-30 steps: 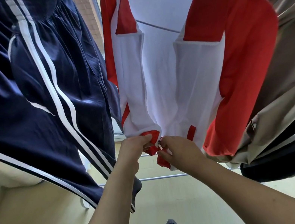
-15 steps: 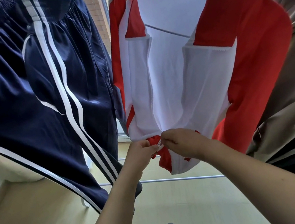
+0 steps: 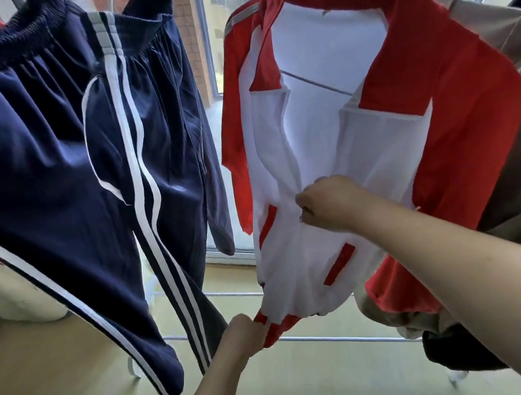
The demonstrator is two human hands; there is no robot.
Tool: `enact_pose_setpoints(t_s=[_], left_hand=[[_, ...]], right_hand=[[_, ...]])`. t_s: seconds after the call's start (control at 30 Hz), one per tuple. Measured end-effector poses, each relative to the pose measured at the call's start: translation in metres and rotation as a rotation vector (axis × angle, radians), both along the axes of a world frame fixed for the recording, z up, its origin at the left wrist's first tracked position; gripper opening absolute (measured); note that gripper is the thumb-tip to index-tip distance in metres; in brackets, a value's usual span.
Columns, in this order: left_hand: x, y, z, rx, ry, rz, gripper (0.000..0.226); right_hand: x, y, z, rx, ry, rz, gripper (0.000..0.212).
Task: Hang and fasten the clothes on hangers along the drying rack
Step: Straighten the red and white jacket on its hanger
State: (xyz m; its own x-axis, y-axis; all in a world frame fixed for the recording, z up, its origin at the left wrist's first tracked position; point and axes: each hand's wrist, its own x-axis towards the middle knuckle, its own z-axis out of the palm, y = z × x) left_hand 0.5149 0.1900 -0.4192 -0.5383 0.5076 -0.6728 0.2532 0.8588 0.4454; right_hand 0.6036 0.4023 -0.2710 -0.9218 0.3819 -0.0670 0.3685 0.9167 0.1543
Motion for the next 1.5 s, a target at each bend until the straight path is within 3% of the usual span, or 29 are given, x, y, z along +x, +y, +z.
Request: enact_pose_setpoints(t_s=[0.03, 0.1, 0.2, 0.27, 0.37, 0.47, 0.63, 0.7, 0.77, 0.87, 1.2, 1.5], left_hand=[[0.004, 0.002, 0.001, -0.040, 0.068, -0.052, 0.022], [0.010, 0.014, 0.003, -0.031, 0.265, -0.149, 0.047], [0.017, 0.050, 0.037, 0.304, 0.401, -0.122, 0.064], [0.016, 0.075, 0.062, 0.506, 0.501, -0.154, 0.056], [0.007, 0.098, 0.080, 0.584, 0.646, -0.195, 0.033], [0.000, 0.101, 0.067, 0.491, 0.579, -0.240, 0.034], [-0.016, 0.075, 0.017, 0.088, 0.479, -0.326, 0.032], [-0.017, 0.083, 0.027, 0.142, 0.378, -0.231, 0.037], [-0.011, 0.105, 0.054, 0.383, 0.362, -0.147, 0.054], [-0.004, 0.136, 0.104, 0.647, 0.601, -0.124, 0.037], [-0.012, 0.161, 0.114, 0.429, 0.797, -0.271, 0.033], [-0.017, 0.177, 0.126, 0.332, 0.668, -0.263, 0.027]], right_hand=[[-0.002, 0.001, 0.004, -0.008, -0.016, 0.018, 0.024], [-0.004, 0.002, 0.014, -0.019, -0.036, 0.042, 0.022], [-0.009, -0.001, 0.035, 0.004, -0.070, 0.080, 0.021], [-0.013, -0.004, 0.046, 0.008, -0.078, 0.094, 0.021], [-0.018, -0.006, 0.057, 0.058, -0.117, 0.087, 0.017], [-0.019, 0.004, 0.072, 0.131, -0.101, 0.047, 0.016], [-0.024, 0.022, 0.114, 0.231, 0.031, 0.033, 0.022], [-0.030, 0.016, 0.128, 0.275, 0.064, 0.083, 0.020], [-0.036, 0.009, 0.135, 0.303, 0.039, 0.115, 0.017], [-0.043, 0.007, 0.144, 0.376, -0.019, 0.107, 0.022], [-0.040, 0.006, 0.219, 0.616, -0.015, 0.011, 0.023], [-0.029, 0.005, 0.272, 0.611, 0.169, -0.061, 0.037]])
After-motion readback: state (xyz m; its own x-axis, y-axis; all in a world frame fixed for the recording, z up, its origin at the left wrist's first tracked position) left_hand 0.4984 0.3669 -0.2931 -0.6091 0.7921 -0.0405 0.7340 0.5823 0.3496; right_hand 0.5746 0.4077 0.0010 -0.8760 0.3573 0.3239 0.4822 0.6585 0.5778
